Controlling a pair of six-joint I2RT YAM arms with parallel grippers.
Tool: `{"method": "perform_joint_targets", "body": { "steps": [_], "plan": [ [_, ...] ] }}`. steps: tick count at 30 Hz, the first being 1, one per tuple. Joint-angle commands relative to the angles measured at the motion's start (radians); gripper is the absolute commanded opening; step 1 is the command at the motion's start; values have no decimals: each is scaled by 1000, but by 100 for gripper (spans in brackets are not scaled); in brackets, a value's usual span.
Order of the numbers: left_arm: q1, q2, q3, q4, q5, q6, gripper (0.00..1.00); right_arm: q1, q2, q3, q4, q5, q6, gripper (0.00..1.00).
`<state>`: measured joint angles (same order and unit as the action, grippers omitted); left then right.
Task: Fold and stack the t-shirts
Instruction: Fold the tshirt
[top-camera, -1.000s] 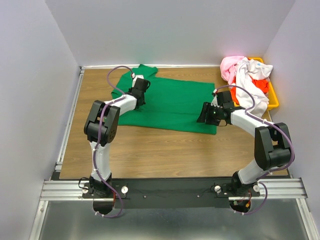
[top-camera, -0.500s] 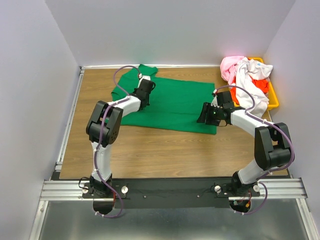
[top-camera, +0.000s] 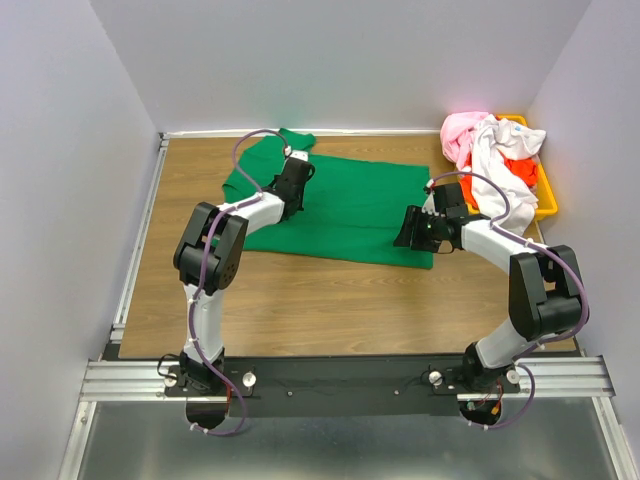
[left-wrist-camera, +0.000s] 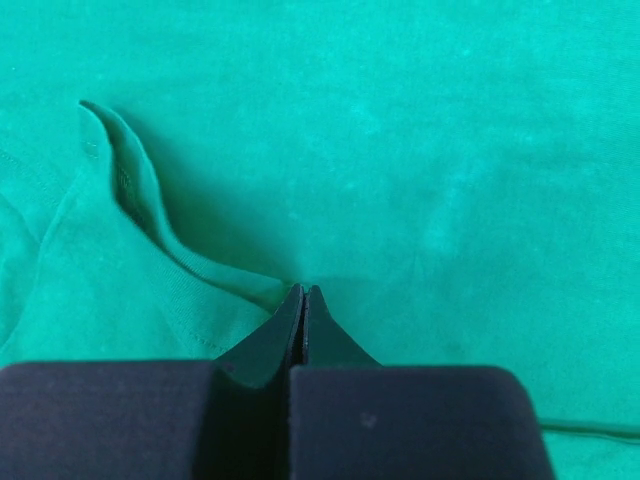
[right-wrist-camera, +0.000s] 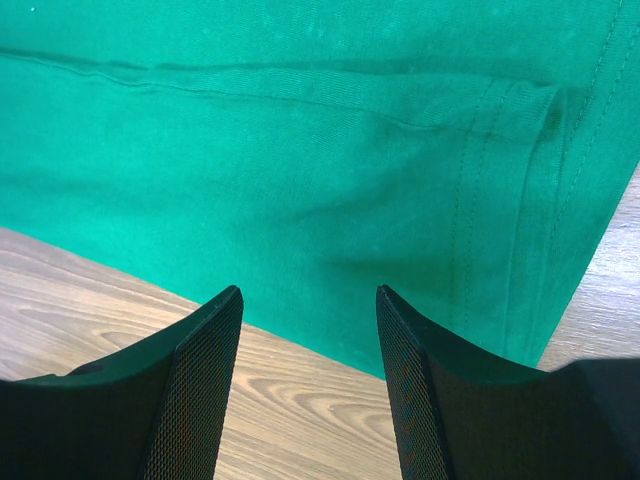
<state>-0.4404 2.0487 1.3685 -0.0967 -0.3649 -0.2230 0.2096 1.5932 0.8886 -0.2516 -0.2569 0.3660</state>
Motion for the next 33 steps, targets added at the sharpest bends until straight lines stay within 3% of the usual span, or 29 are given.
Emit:
{"method": "perform_joint_targets", "body": {
  "steps": [1,12,14,15,18,19,24,27,33],
  "plan": [
    [-3,16,41,23,29,14,0,7,-12,-14,18,-16,10,63],
    [-4,41,75,28,98,8,4,5,-38,-17,17,-8,10,64],
    [-4,41,81,28,122,2,25,5,-39,-16,17,-4,11,64],
    [-4,39,84,29,127,-2,56,7,-42,-13,17,-2,11,65],
    [-4,22,87,32,139,-9,88,5,-48,-5,15,1,10,66],
    [-4,12,81,37,144,-12,93,5,-61,1,15,1,10,66],
    [-4,-80,47,75,175,-30,98,13,-67,45,15,-2,7,67],
    [-3,-195,-38,133,165,-68,98,33,-39,93,15,-2,2,67],
    [11,-280,-252,233,144,-173,98,88,89,194,21,8,-10,68]
  ]
}}
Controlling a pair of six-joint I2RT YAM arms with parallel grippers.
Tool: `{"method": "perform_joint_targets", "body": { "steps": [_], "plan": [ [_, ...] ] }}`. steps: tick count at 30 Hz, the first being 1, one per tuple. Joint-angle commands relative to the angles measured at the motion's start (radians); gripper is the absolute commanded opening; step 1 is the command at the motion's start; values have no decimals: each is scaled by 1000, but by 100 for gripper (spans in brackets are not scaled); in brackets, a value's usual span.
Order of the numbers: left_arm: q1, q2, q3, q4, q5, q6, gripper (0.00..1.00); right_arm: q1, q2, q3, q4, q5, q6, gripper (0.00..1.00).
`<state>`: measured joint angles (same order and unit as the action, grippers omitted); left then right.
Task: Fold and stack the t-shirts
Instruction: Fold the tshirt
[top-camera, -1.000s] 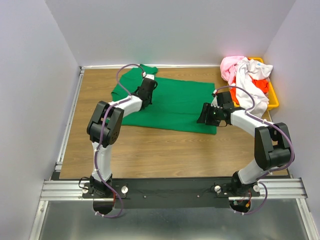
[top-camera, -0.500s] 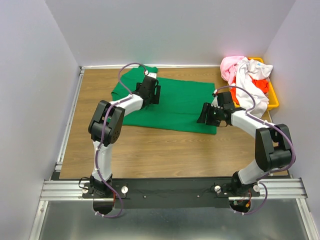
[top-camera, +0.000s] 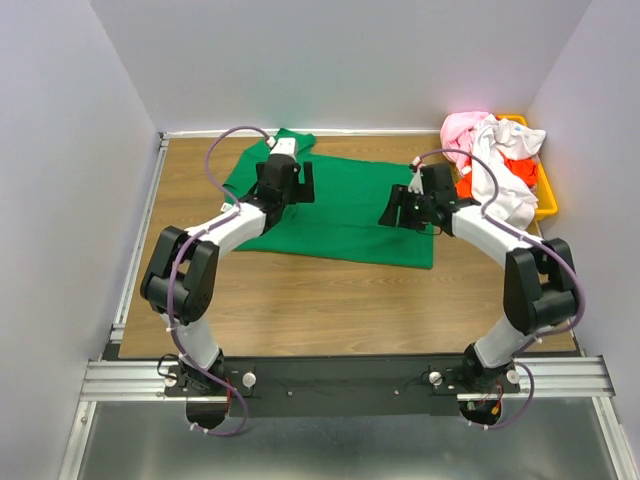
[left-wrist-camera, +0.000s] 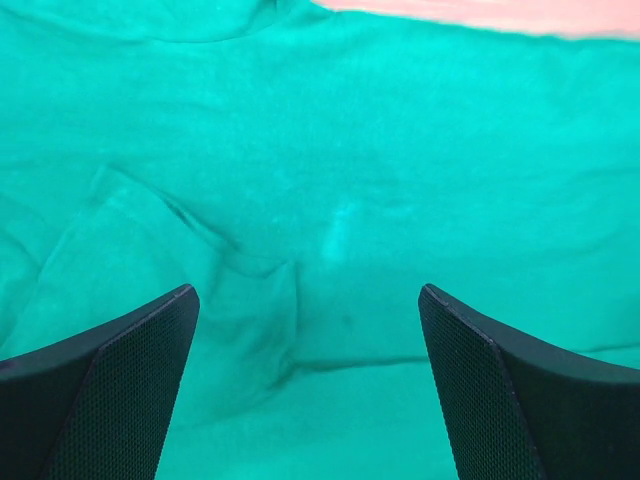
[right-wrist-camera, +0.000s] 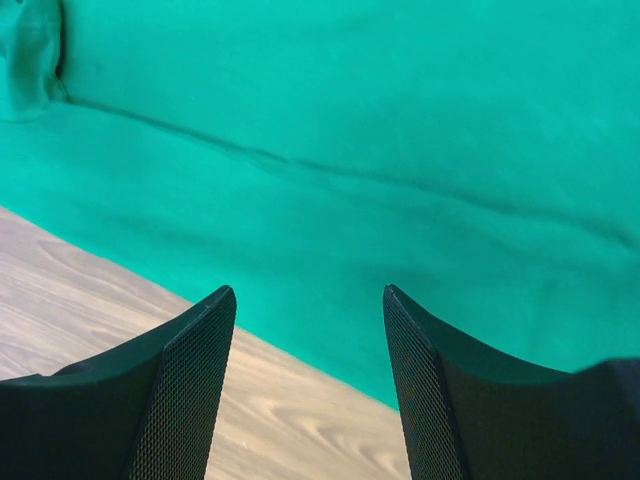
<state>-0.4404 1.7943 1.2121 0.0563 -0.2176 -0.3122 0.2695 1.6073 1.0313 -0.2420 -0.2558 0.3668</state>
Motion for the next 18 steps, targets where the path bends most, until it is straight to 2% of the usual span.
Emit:
{"method": "perform_joint_targets", "body": {
  "steps": [1,10,18],
  "plan": [
    [12,-24,-126,92,-2,-90,98,31,92,61,15,9,-12,68],
    [20,19,-233,137,58,-166,98,34,229,50,70,46,-8,69],
    [20,-24,-353,185,49,-226,98,34,204,-57,69,124,53,70]
  ]
}}
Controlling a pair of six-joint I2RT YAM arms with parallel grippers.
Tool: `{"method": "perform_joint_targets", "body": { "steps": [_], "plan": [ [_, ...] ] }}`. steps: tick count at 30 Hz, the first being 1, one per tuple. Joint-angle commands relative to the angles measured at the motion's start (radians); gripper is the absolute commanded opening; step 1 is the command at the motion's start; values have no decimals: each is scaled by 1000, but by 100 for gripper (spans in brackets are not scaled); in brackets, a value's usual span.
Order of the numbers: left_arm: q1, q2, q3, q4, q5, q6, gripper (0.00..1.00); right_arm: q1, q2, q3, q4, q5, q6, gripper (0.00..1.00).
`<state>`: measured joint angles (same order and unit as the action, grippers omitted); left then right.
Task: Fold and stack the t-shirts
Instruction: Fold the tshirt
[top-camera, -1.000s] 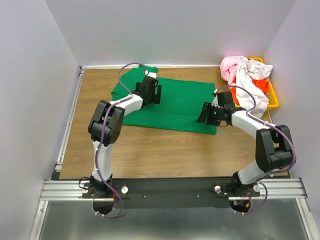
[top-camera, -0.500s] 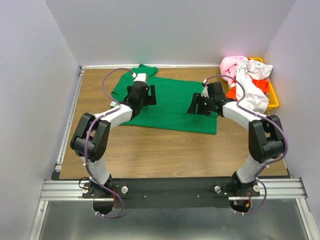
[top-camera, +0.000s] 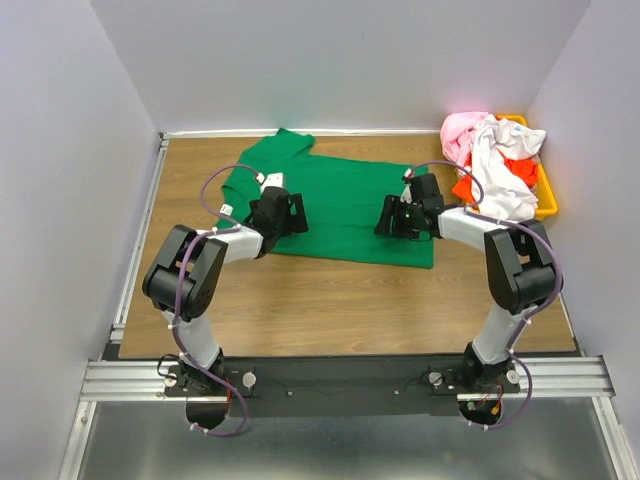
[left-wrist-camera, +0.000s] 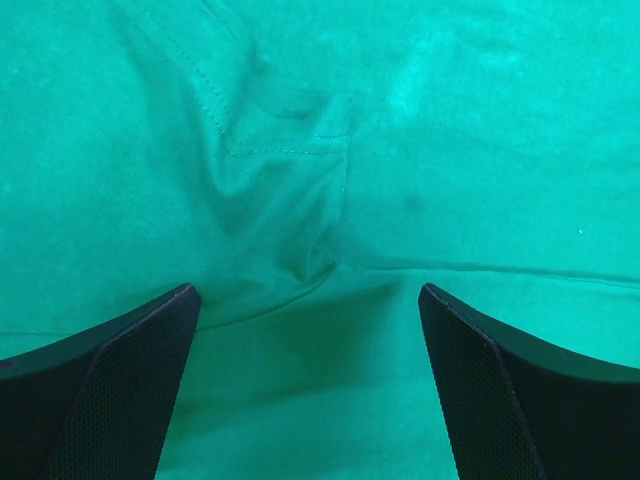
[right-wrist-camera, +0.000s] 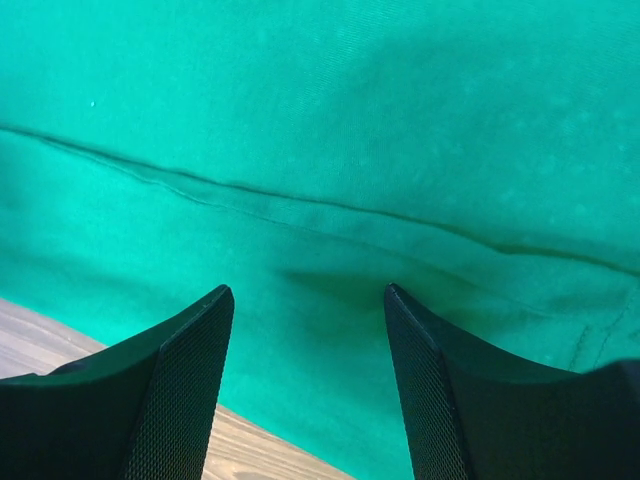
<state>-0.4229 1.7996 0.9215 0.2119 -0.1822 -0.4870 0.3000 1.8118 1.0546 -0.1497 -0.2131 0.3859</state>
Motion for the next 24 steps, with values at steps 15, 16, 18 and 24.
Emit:
{"method": "perform_joint_targets", "body": {
  "steps": [15,16,18,24],
  "plan": [
    [-122,-245,-342,41,-46,-246,98,2,-227,-330,-63,139,113,70],
    [-134,-262,-351,32,-57,-258,98,4,-244,-341,-68,139,114,70],
    [-177,-311,-374,0,-91,-291,98,4,-292,-367,-82,142,117,71],
    [-254,-422,-360,-84,-122,-318,98,2,-391,-320,-145,118,100,70]
  ]
}}
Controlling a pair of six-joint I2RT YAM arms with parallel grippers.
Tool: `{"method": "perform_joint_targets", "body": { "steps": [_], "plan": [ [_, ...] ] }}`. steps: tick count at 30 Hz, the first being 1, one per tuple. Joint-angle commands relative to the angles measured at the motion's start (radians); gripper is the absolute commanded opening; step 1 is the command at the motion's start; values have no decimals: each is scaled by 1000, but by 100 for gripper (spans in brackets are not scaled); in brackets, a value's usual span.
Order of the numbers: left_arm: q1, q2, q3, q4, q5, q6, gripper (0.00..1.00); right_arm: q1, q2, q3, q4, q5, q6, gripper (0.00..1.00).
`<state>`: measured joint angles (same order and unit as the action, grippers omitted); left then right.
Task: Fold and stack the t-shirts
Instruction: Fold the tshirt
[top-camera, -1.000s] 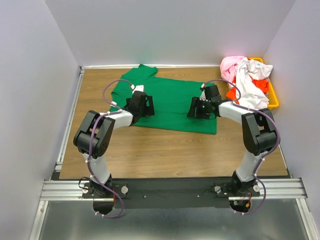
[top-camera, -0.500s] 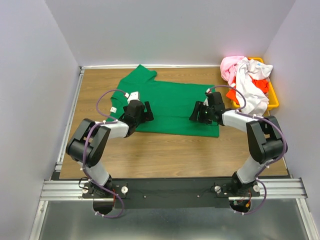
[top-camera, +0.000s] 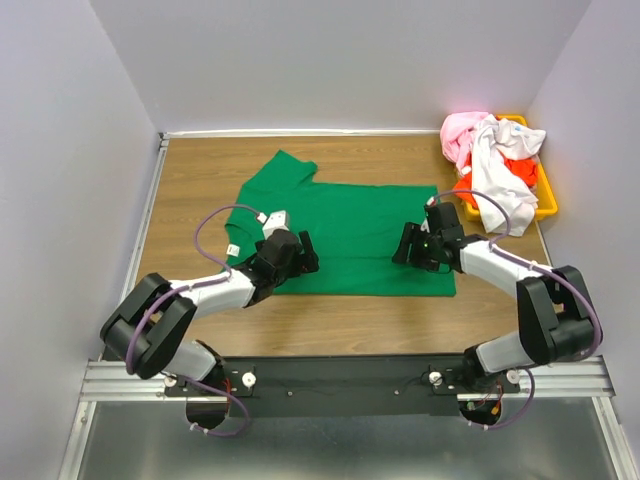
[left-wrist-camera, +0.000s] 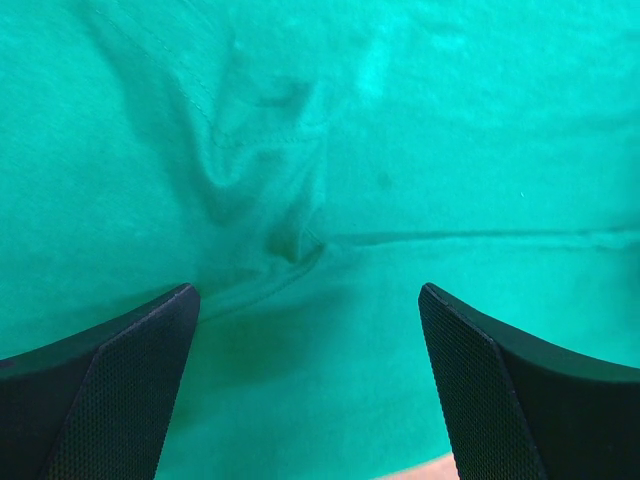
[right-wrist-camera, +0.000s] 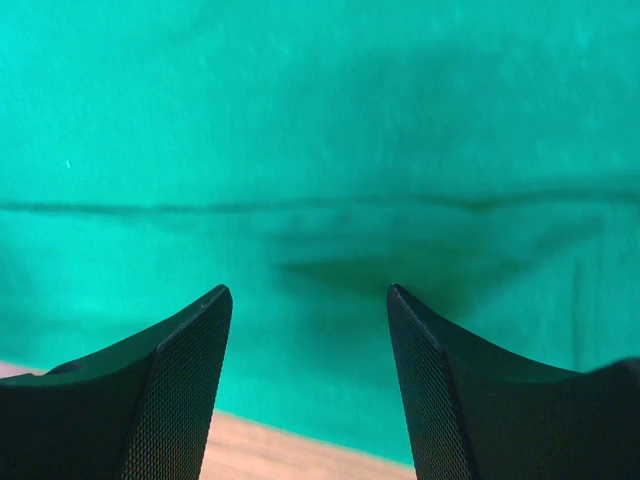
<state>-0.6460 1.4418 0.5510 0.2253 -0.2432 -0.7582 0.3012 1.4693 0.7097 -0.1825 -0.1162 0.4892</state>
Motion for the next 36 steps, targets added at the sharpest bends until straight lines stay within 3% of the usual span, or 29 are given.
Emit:
{"method": "perform_joint_targets", "body": {
  "steps": [1,6,15,23,36],
  "plan": [
    [-32,-73,20,-106,-64,-41,98,1,-56,43,-123,16,-12,71],
    [-23,-64,121,-132,-116,43,98,3,-60,166,-155,-13,-57,71],
    [31,143,279,-78,-122,135,98,9,151,313,-123,-54,-90,72],
    [45,183,192,-35,-122,102,98,12,198,225,-71,-47,-87,71],
    [45,111,53,-9,-88,62,98,12,169,79,-68,36,-46,72]
  ]
}}
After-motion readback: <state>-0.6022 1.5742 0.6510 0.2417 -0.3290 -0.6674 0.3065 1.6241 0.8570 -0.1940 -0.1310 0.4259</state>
